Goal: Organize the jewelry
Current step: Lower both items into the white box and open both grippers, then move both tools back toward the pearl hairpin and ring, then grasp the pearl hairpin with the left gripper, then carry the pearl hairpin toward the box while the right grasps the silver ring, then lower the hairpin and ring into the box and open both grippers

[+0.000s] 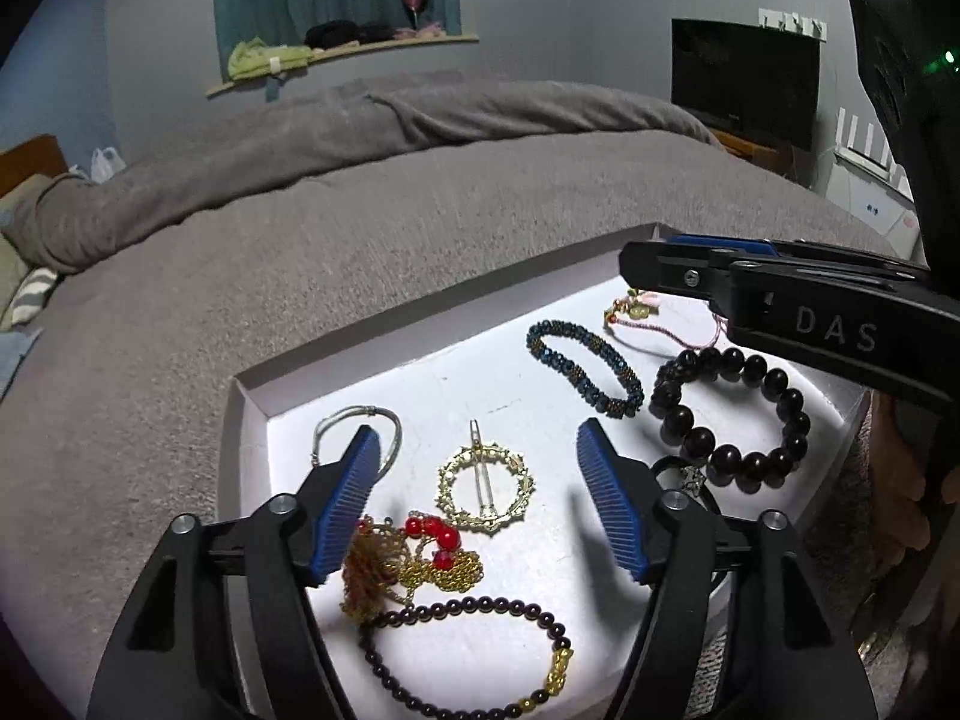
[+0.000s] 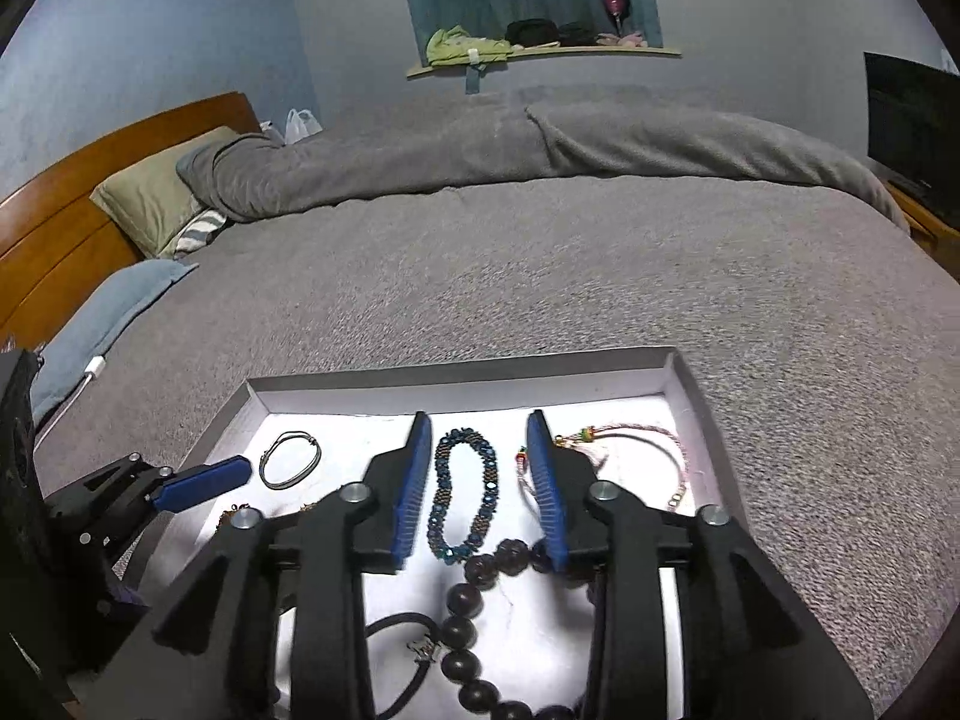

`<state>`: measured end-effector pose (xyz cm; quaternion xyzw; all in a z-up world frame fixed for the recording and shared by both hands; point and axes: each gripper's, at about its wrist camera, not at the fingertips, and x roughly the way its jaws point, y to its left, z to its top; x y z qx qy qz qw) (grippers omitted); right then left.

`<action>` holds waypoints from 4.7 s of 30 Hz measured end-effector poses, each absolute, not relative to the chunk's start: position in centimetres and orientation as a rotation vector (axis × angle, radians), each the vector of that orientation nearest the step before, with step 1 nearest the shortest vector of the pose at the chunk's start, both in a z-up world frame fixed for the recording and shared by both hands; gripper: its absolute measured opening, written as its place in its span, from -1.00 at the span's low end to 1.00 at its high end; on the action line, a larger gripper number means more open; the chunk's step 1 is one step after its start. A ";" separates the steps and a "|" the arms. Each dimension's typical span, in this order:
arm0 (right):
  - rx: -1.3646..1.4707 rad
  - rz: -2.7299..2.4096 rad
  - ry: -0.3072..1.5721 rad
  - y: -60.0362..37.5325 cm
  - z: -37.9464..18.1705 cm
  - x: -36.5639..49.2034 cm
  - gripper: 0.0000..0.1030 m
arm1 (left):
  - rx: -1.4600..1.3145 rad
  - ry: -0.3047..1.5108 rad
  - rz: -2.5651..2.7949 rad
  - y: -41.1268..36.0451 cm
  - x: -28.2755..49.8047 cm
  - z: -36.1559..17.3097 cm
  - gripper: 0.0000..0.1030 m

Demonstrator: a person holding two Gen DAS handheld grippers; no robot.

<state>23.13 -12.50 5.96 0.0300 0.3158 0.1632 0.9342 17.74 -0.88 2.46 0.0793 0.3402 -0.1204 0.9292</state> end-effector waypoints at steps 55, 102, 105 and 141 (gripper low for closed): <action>0.040 0.248 0.605 -22.4 2.6 3.9 0.82 | 0.130 0.627 -0.250 -2.5 1.8 1.5 0.79; -0.007 0.386 0.775 -19.8 -0.8 3.4 -0.66 | 0.304 0.662 -0.520 -9.0 -0.3 -1.5 -0.83; -0.039 0.383 0.766 -19.1 -0.7 3.2 -0.89 | 0.298 0.660 -0.514 -8.7 -0.3 -1.3 -0.83; -0.024 0.385 0.600 -10.8 6.0 18.6 -0.90 | 0.129 0.679 -0.302 -0.3 18.2 5.4 -0.83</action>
